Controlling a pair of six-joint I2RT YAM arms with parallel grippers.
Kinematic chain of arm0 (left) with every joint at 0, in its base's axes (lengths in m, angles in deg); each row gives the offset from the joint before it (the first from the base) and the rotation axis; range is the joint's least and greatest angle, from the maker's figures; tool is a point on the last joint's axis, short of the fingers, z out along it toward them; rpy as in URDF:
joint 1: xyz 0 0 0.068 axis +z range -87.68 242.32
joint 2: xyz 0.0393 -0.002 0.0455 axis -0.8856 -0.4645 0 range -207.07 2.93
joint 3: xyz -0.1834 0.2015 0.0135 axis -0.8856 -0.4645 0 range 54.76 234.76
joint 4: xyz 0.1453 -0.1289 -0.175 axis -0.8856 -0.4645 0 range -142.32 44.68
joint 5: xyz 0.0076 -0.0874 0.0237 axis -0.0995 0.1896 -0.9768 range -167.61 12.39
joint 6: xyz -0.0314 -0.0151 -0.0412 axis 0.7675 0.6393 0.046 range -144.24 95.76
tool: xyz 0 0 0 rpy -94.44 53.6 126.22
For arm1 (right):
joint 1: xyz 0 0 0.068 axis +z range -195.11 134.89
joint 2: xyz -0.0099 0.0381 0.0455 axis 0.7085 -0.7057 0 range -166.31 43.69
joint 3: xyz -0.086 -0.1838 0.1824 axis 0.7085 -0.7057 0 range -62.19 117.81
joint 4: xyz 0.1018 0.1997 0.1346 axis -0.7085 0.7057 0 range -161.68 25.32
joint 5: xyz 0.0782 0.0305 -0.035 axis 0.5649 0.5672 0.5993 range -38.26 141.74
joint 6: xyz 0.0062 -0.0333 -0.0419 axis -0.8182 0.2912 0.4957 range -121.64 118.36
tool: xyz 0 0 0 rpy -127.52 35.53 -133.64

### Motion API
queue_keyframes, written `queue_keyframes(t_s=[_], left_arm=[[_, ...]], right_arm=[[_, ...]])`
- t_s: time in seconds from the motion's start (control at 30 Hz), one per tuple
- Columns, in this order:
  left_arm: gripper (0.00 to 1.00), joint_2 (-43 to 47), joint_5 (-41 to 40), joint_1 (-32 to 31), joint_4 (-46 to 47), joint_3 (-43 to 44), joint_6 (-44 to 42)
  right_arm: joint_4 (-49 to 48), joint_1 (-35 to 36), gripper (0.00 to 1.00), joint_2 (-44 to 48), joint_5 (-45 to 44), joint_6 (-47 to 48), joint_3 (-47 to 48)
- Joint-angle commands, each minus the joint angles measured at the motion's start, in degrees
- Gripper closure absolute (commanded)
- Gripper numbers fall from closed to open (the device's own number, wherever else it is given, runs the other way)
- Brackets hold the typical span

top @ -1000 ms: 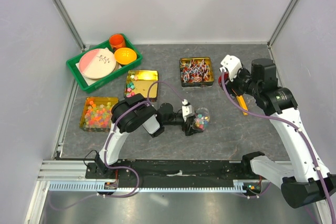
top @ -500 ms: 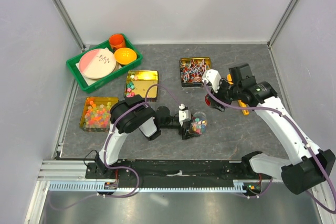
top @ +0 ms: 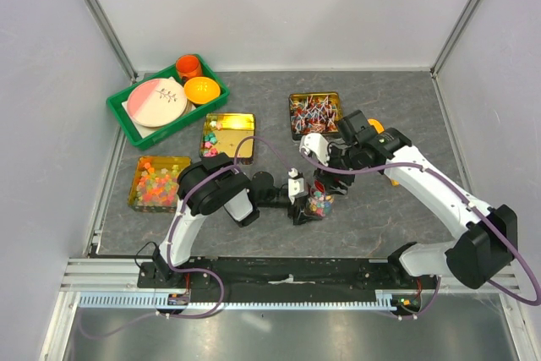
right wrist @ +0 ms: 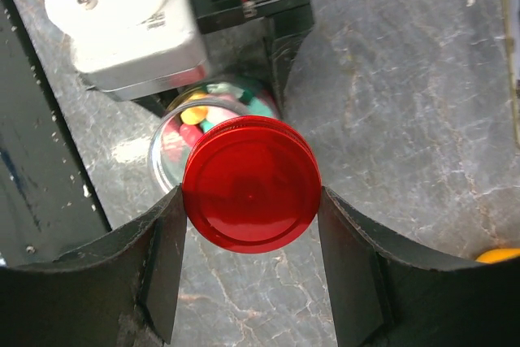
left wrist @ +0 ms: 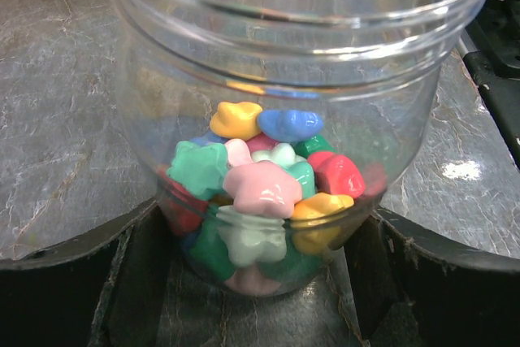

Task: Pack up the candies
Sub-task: Close the bottle lid on the packing bottle.

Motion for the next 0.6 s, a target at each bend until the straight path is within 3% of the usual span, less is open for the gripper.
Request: queue_keyframes(t_s=[0.0,0.57], left_arm=[[0.27,-0.91,-2.5,-0.8,10.24,-0.5,-4.51],[0.32,-1.44,-3.64,-0.72,6.46,1.53,-2.58]], right_arm=[[2.01,1.45,0.47,-0.68,1.27,1.77,1.35],[0.78,3.82,0.47,0.99,0.92,2.65,-0.76]])
